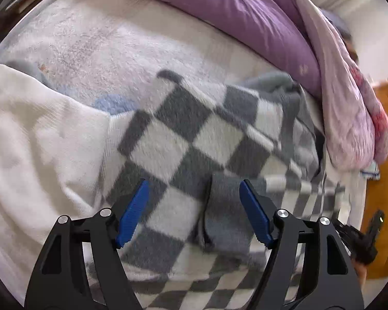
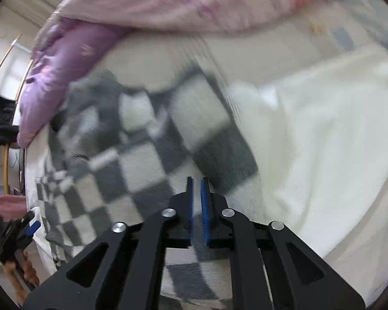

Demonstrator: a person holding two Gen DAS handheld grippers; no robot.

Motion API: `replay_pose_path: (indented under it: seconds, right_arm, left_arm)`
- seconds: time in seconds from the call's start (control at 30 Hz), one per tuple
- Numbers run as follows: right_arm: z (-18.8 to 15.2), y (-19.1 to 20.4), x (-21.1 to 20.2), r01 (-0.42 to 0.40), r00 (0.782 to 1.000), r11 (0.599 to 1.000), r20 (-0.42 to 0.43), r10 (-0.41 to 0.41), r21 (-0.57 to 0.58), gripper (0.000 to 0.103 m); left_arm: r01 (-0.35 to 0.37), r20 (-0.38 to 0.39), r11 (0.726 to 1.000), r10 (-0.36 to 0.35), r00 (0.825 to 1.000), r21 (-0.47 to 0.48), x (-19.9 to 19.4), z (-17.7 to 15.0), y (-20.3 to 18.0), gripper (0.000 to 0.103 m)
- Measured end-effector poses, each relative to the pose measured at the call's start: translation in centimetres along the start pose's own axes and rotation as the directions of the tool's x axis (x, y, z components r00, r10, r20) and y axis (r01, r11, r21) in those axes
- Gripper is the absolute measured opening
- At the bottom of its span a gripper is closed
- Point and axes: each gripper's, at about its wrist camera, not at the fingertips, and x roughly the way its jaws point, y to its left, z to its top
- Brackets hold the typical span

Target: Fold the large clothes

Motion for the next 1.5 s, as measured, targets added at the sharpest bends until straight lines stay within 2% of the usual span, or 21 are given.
replay_pose_path:
  seconds: [0.03, 0.1, 0.23, 0.43, 0.47, 0.57, 0.67, 0.73, 0.77, 0.8, 0.83, 0.87, 0.93, 1.0, 1.13, 1.23, 1.33, 1.5]
  right_arm:
    - [0.9, 0.5, -0.8, 0.008, 1.000, 1.000, 0.019, -0.007, -0.012, 0.030]
    - [2.7, 1.2, -1.6, 0.023, 0.998, 1.000, 0.055, -0.022, -0.016, 0.043]
    - [6.7, 2.2, -0.5, 0.086, 0.993, 0.996, 0.089, -0.083, -0.031, 0.047]
    - [10.0, 1.3, 3.5, 0.178, 0.984, 0.984, 0.023, -0.178, -0.008, 0.050]
    - [10.2, 0.8, 3.8, 0.179, 0.984, 0.984, 0.009, -0.179, -0.003, 0.050]
    - [10.9, -0.3, 5.9, 0.155, 0.985, 0.988, -0.075, -0.153, 0.014, 0.051]
    - [11.3, -0.9, 7.8, 0.144, 0.981, 0.990, -0.128, -0.143, -0.001, 0.051]
    - [11.4, -1.4, 8.7, 0.125, 0.980, 0.992, -0.155, -0.123, 0.001, 0.051]
    - [11.4, -1.6, 8.9, 0.123, 0.980, 0.992, -0.161, -0.121, 0.006, 0.050]
    - [11.4, -1.9, 9.0, 0.115, 0.981, 0.993, -0.156, -0.112, 0.012, 0.041]
    - [11.4, -2.0, 9.0, 0.093, 0.985, 0.996, -0.150, -0.090, 0.014, 0.026]
    - [11.2, -2.1, 8.8, 0.078, 0.988, 0.997, -0.137, -0.075, 0.016, 0.024]
    - [10.7, -1.8, 7.8, 0.076, 0.993, 0.997, -0.090, -0.076, -0.013, 0.020]
    - [10.0, -1.2, 6.4, 0.084, 0.995, 0.995, -0.039, -0.087, -0.054, 0.018]
    - [8.2, -0.9, 2.5, 0.051, 0.997, 0.996, 0.060, -0.046, -0.074, 0.017]
    - [6.4, -0.8, -0.8, 0.008, 0.994, 0.996, 0.113, 0.002, -0.092, 0.017]
    - [4.5, -0.4, -3.9, -0.032, 0.988, 0.994, 0.147, 0.048, -0.108, 0.016]
    - [0.9, 0.5, -9.1, -0.078, 0.977, 0.985, 0.185, 0.106, -0.156, 0.016]
  left_arm:
    - [-0.010, 0.011, 1.000, 0.010, 1.000, -0.006, 0.0, 0.8, 0.1, 0.075]
    - [-0.019, 0.022, 1.000, 0.019, 1.000, -0.023, 0.0, 2.4, 0.1, 0.077]
    - [-0.065, -0.013, 0.997, 0.065, 0.998, -0.051, 1.6, 5.8, -0.1, 0.081]
    - [-0.193, -0.063, 0.981, 0.193, 0.979, 0.007, 5.4, 8.9, -0.4, 0.081]
    - [-0.229, -0.071, 0.973, 0.231, 0.970, 0.026, 6.4, 9.4, -0.4, 0.082]
    - [-0.249, -0.069, 0.968, 0.252, 0.965, 0.041, 7.7, 10.4, -0.5, 0.083]
    - [-0.289, -0.084, 0.954, 0.295, 0.952, 0.077, 9.1, 11.2, -0.7, 0.083]
    - [-0.339, -0.079, 0.932, 0.350, 0.933, 0.129, 9.9, 11.4, -1.2, 0.082]
    - [-0.354, -0.070, 0.923, 0.367, 0.928, 0.153, 10.1, 11.4, -1.7, 0.072]
    - [-0.345, -0.061, 0.921, 0.360, 0.931, 0.179, 10.1, 11.4, -2.2, 0.065]
    - [-0.311, -0.064, 0.930, 0.329, 0.942, 0.199, 10.2, 11.3, -2.8, 0.042]
    - [-0.316, -0.055, 0.926, 0.334, 0.941, 0.206, 10.1, 11.3, -3.3, 0.030]
    - [-0.349, -0.007, 0.910, 0.360, 0.933, 0.222, 9.4, 10.8, -4.3, 0.020]
    - [-0.370, 0.049, 0.902, 0.369, 0.928, 0.222, 8.3, 10.1, -4.9, 0.018]
    - [-0.347, 0.144, 0.919, 0.324, 0.935, 0.185, 3.9, 8.6, -5.5, 0.014]
    - [-0.293, 0.185, 0.942, 0.262, 0.947, 0.166, 0.0, 6.5, -5.5, 0.013]
    - [-0.293, 0.233, 0.939, 0.249, 0.940, 0.179, -3.2, 4.2, -5.8, 0.012]
    - [-0.250, 0.269, 0.962, 0.214, 0.939, 0.107, -9.2, -0.3, -4.6, 0.012]
